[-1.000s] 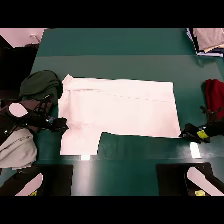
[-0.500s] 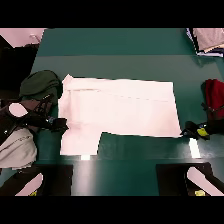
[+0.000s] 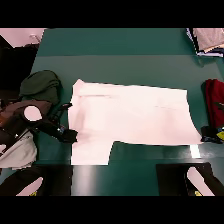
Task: Fold the shirts.
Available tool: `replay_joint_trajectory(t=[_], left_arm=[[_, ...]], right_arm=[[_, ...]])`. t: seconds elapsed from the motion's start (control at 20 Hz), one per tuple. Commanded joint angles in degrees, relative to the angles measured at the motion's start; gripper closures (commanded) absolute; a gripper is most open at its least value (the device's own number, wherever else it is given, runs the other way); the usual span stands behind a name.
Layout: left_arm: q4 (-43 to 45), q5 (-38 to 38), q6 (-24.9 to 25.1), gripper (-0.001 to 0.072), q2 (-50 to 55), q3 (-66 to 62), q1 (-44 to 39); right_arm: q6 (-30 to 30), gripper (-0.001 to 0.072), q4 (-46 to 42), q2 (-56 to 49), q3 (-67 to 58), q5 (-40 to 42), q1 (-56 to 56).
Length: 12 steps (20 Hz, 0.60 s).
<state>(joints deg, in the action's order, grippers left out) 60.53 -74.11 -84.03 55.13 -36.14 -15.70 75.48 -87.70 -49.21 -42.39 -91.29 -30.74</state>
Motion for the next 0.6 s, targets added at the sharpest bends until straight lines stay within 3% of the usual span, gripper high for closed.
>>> replay_joint_trajectory(t=[0.0,0.15,0.35,0.55], left_arm=[[-0.1,-1.3,-1.3,0.0683,0.0,-3.9,-4.2],[5.1,1.4,-1.3,0.0682,0.0,-14.7,-4.2],[11.9,11.2,-1.6,0.0683,0.3,-21.9,-4.2],[19.2,19.8,-8.0,0.0683,1.2,-22.3,-4.2]], right_arm=[[0.5,0.0698,-0.1,4.0,-0.5,-1.2,0.0],[0.5,0.0698,2.3,2.5,-0.5,-0.6,0.0],[0.5,0.0698,4.9,-2.4,-5.6,-0.1,0.0],[0.5,0.0698,8.2,-8.5,-13.3,1.9,0.0]])
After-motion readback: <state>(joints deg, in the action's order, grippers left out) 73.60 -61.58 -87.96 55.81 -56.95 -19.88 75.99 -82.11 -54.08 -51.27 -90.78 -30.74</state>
